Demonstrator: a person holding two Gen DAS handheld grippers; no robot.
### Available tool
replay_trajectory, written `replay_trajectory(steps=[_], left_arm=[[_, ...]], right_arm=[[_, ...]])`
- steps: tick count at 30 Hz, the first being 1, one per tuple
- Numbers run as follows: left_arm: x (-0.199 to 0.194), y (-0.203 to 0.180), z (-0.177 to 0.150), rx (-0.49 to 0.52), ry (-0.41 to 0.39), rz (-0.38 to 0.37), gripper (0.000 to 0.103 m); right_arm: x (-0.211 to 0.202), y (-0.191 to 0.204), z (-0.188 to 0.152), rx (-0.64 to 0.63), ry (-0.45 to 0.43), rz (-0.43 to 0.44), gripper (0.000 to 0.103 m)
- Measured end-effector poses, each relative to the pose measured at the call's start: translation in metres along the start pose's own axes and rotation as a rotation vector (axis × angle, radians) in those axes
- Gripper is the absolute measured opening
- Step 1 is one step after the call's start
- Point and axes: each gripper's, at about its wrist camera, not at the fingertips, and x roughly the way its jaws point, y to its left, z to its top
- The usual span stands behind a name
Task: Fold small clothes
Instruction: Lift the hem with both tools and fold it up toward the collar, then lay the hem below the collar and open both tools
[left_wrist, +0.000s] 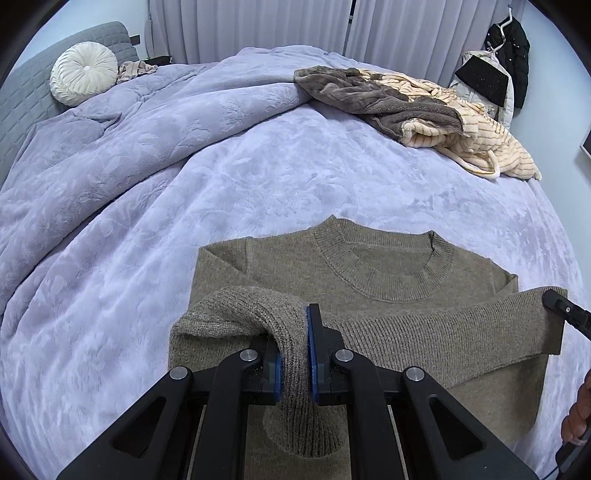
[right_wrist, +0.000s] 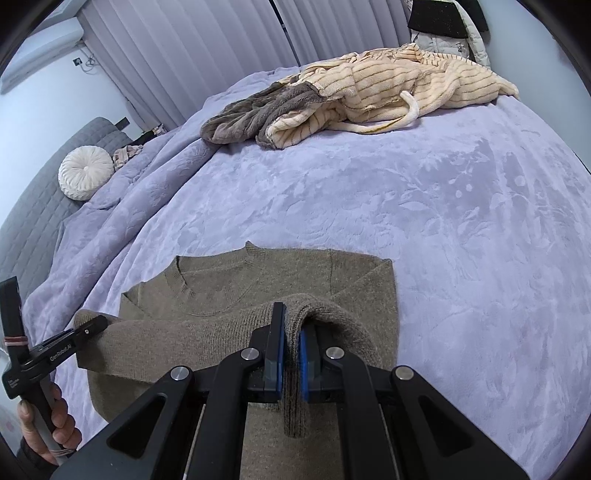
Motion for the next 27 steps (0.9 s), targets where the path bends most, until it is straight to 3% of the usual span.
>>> replay_trajectory(steps=[17,27], left_arm=[[0.038,0.002,0.014,-0.014,0.047,-0.003,0.012],[0.077,0.007,0.007,-0.019,0.115,0.005,0.012]], right_arm=[[0.036,-0.017,0.008,0.036,0.033,-0.027,0.007],[0.067,-0.029,0.002,0.056,0.09,-0.059,0.007]])
